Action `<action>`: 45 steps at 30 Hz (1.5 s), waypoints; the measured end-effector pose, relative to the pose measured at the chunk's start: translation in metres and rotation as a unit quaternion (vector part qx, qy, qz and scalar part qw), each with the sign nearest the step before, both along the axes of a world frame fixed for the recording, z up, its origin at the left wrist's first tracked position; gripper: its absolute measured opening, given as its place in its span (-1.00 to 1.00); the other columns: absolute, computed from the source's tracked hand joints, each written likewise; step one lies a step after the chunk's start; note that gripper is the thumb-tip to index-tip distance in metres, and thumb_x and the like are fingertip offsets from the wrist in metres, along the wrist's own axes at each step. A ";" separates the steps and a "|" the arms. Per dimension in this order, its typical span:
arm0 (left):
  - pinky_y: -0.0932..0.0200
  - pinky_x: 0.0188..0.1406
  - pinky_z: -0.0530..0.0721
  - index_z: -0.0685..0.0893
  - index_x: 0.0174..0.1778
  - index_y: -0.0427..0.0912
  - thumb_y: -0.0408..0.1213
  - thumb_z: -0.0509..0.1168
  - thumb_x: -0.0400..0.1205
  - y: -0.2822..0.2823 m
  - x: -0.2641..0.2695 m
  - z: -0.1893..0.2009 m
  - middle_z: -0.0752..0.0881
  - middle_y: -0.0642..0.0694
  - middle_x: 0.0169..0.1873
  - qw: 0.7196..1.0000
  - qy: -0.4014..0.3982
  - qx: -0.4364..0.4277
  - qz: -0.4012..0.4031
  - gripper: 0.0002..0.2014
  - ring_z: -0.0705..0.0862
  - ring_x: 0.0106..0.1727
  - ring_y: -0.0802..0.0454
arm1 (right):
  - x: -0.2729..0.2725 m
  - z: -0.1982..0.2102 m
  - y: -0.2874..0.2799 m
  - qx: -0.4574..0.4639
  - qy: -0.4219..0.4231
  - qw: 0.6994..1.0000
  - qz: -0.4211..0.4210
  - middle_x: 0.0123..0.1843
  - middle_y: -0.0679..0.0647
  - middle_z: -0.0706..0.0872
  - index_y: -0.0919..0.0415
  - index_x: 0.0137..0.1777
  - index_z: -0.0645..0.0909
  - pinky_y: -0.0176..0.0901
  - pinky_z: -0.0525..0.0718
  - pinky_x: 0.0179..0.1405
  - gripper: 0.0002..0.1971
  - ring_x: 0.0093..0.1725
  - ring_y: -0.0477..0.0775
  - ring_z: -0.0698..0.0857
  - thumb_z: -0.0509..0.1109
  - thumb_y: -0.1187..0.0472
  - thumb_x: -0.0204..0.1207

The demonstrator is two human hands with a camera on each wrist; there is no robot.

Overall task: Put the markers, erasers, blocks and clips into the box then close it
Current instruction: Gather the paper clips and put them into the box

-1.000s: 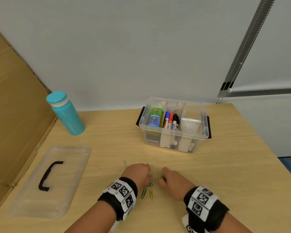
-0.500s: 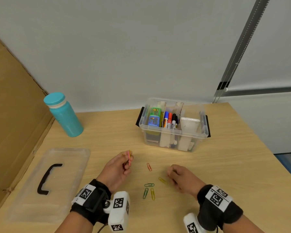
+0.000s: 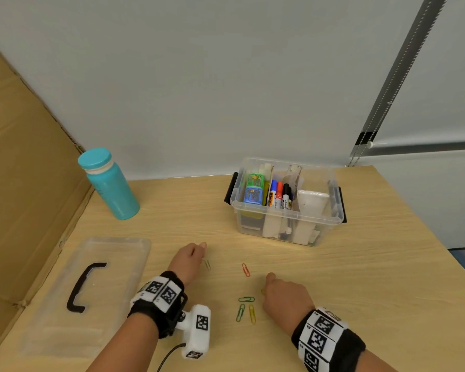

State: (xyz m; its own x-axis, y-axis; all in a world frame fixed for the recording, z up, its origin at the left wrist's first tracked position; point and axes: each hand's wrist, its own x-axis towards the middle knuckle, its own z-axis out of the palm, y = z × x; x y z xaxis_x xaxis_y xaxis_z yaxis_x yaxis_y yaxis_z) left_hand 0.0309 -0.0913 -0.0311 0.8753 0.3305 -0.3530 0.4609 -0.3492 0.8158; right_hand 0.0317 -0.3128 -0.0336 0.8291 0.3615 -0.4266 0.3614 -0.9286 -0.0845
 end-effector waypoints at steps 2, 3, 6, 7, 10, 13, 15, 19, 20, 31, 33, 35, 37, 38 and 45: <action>0.21 -0.39 0.43 0.46 -0.03 -0.15 -0.20 0.01 0.75 0.001 0.002 0.000 0.53 0.04 -0.36 0.983 0.022 0.165 -0.083 -0.83 0.49 -0.36 0.11 | 0.001 0.003 0.000 -0.001 0.020 1.000 -0.012 0.15 0.12 0.72 0.28 0.39 0.33 -0.15 0.45 -0.18 -0.65 0.09 0.17 0.73 0.07 0.26 0.61; 0.24 -0.44 0.42 0.41 0.04 -0.15 -0.23 -0.02 0.75 0.000 0.002 0.000 0.53 0.02 -0.38 0.973 0.035 0.206 -0.102 -0.87 0.48 -0.40 0.11 | 0.002 0.006 -0.002 0.001 0.026 1.000 -0.014 0.14 0.11 0.72 0.27 0.37 0.35 -0.15 0.46 -0.17 -0.65 0.09 0.17 0.72 0.09 0.21 0.61; 0.24 -0.38 0.45 0.35 0.20 -0.23 -0.26 -0.02 0.74 -0.004 0.002 0.000 0.55 -0.03 -0.34 0.959 0.090 0.244 -0.117 -0.81 0.50 -0.37 0.09 | 0.006 0.012 -0.010 0.074 0.045 0.996 0.001 -0.12 -0.02 0.62 0.13 0.12 0.42 -0.15 0.45 -0.22 -0.79 -0.07 0.08 0.66 0.08 0.03 0.65; 0.23 -0.27 0.49 0.33 0.27 -0.28 -0.26 0.00 0.73 -0.006 0.003 0.000 0.62 -0.08 -0.25 0.953 0.108 0.257 -0.123 -0.76 0.54 -0.30 0.05 | 0.009 0.014 -0.014 0.142 0.075 0.987 -0.011 -0.23 -0.06 0.53 0.07 -0.05 0.40 -0.17 0.44 -0.27 -0.82 -0.20 0.02 0.59 0.06 0.01 0.66; 0.14 -0.13 0.54 0.33 0.31 -0.31 -0.19 0.03 0.74 -0.011 0.005 0.000 0.70 -0.21 -0.01 0.935 0.136 0.298 -0.138 -0.69 0.65 -0.08 -0.09 | 0.020 0.014 -0.024 0.468 0.257 0.831 -0.154 -0.41 0.00 0.41 0.08 -0.29 0.35 -0.25 0.33 -0.53 -0.81 -0.50 -0.06 0.31 0.08 0.07 0.53; 0.11 -0.10 0.59 0.39 0.25 -0.27 -0.02 0.09 0.71 -0.013 0.007 -0.002 0.68 -0.14 -0.06 0.934 0.149 0.295 -0.133 -0.62 0.61 -0.13 -0.06 | 0.027 0.013 -0.029 0.672 0.409 0.559 -0.262 -0.47 0.11 0.37 0.20 -0.26 0.38 -0.31 0.06 -0.70 -0.86 -0.60 -0.07 0.18 0.14 0.15 0.46; 0.12 -0.12 0.58 0.39 0.27 -0.25 0.03 0.14 0.68 -0.013 0.009 -0.005 0.70 -0.16 0.00 0.934 0.158 0.294 -0.123 -0.58 0.60 -0.13 -0.04 | 0.030 0.011 -0.025 0.669 0.404 0.555 -0.285 -0.43 0.11 0.44 0.21 -0.20 0.42 -0.31 0.10 -0.75 -0.82 -0.58 -0.07 0.23 0.09 0.17 0.59; 0.15 -0.11 0.54 0.44 0.25 -0.27 -0.09 0.10 0.71 -0.015 0.010 -0.010 0.71 -0.19 0.04 0.935 0.147 0.301 -0.119 -0.66 0.68 0.03 -0.10 | 0.041 0.006 -0.006 0.488 0.285 0.781 -0.266 -0.37 0.02 0.51 0.19 -0.10 0.51 -0.28 0.38 -0.63 -0.80 -0.46 -0.05 0.41 0.08 0.21 0.67; 0.16 -0.10 0.53 0.45 0.24 -0.28 -0.11 0.09 0.71 -0.015 0.010 -0.010 0.70 -0.19 0.05 0.934 0.144 0.304 -0.120 -0.68 0.68 0.05 -0.11 | 0.044 0.004 -0.001 0.418 0.229 0.849 -0.226 -0.30 0.01 0.55 0.17 -0.07 0.53 -0.23 0.51 -0.48 -0.80 -0.37 -0.03 0.49 0.10 0.17 0.68; 0.22 -0.48 0.34 0.41 -0.20 -0.17 -0.22 0.03 0.75 -0.001 -0.003 0.004 0.47 -0.03 -0.36 0.997 0.038 0.020 -0.057 -0.78 0.36 -0.45 0.11 | 0.032 -0.002 0.053 0.063 0.015 0.997 -0.052 0.17 0.19 0.71 0.30 0.32 0.40 -0.07 0.53 -0.10 -0.70 0.12 0.20 0.70 0.08 0.27 0.62; 0.29 -0.59 0.29 0.41 -0.24 -0.16 -0.27 0.02 0.75 -0.004 -0.014 0.013 0.48 -0.06 -0.35 0.983 0.015 -0.184 0.018 -0.77 0.29 -0.51 0.13 | 0.032 0.001 0.053 0.052 0.036 0.996 -0.065 0.19 0.18 0.69 0.28 0.32 0.39 -0.07 0.54 -0.06 -0.69 0.14 0.19 0.69 0.11 0.23 0.61; 0.34 -0.67 0.28 0.44 -0.21 -0.19 -0.31 0.05 0.75 -0.007 -0.024 0.022 0.53 -0.08 -0.34 0.946 -0.007 -0.318 0.064 -0.78 0.29 -0.55 0.16 | 0.033 0.004 0.049 0.080 0.055 0.992 -0.082 0.17 0.17 0.68 0.28 0.29 0.40 -0.09 0.54 -0.06 -0.70 0.09 0.16 0.67 0.12 0.19 0.62; 0.36 -0.68 0.30 0.46 -0.20 -0.19 -0.32 0.07 0.75 -0.008 -0.032 0.028 0.55 -0.08 -0.34 0.916 -0.024 -0.394 0.066 -0.80 0.31 -0.56 0.18 | 0.032 0.008 0.039 0.161 0.094 0.978 -0.093 0.02 0.12 0.65 0.23 0.16 0.43 -0.16 0.49 -0.16 -0.79 -0.11 0.04 0.60 0.11 0.12 0.65; 0.37 -0.67 0.32 0.47 -0.19 -0.19 -0.32 0.07 0.75 -0.007 -0.035 0.030 0.54 -0.07 -0.35 0.904 -0.032 -0.423 0.061 -0.80 0.32 -0.55 0.18 | 0.031 0.009 0.031 0.227 0.126 0.959 -0.109 -0.10 0.07 0.60 0.19 0.04 0.44 -0.18 0.46 -0.21 -0.83 -0.22 -0.02 0.52 0.10 0.11 0.66; 0.30 -0.59 0.50 0.57 0.14 -0.30 -0.38 0.09 0.65 -0.005 -0.049 0.022 0.54 -0.07 -0.42 0.843 -0.039 -0.532 0.069 -0.78 0.47 -0.47 0.11 | 0.009 0.010 -0.031 0.674 0.443 0.516 -0.288 -0.43 0.10 0.36 0.22 -0.26 0.42 -0.21 0.34 -0.59 -0.78 -0.53 -0.01 0.28 0.16 0.10 0.53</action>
